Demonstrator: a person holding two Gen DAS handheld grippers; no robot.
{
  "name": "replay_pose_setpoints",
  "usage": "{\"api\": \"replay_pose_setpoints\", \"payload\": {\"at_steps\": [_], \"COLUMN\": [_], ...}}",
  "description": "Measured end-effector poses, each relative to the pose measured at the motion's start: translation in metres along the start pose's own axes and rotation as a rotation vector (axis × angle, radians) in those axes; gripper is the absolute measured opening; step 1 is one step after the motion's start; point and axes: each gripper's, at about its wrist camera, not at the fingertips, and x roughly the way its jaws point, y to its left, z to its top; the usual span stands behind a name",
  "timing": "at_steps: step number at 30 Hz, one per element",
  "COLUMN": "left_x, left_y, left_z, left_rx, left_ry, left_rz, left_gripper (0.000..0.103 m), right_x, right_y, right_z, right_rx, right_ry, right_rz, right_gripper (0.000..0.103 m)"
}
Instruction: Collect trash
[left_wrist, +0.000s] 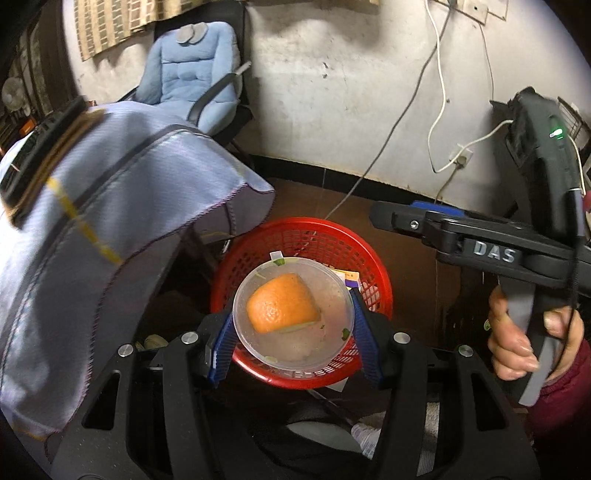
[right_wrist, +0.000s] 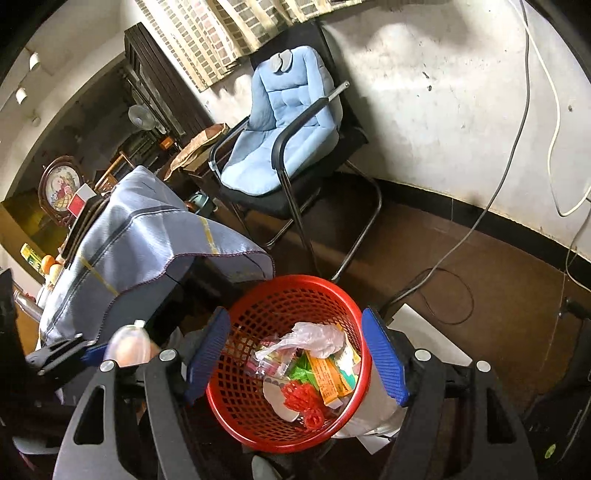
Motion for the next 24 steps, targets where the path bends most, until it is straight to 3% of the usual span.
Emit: {"api": "replay_pose_setpoints", "payload": {"at_steps": [4,6,8,14,24], "left_x": [0.012,0.014,0.013,0.002,-0.035], "left_y": [-0.006,-0.008,-0.01,-0.011,-0.013], "left_z": [0.002,0.001,0.001,-0.003,-0.011], "left_rx": [0.018,0.018,0.014,-0.005,-0.026], "left_ry": [0.018,0.015,0.01,-0.015,-0.101], "left_rz": [0.028,0.043,0.052,0.069,0.126], "left_gripper": [0.06,0.07,0.073,0.074,0.081], "right_x": [-0.007,-0.012,-0.017,-0.028,-0.054], "right_y": [-0.001,-0.002,-0.004,0.0,0.028], "right_z": [-0.003,-0.004,-0.005,-0.009,-0.018], "right_rx": [-0.01,-0.015,-0.017,-0.033,-0.164], "right_ry": [-0.01,-0.013,-0.015,-0.004,0.044], "right_rz": [-0.025,-0.039,-0.053,-0.072,-0.127], "right_gripper": [0.073,0.073,0.073,0.073,0.073]}}
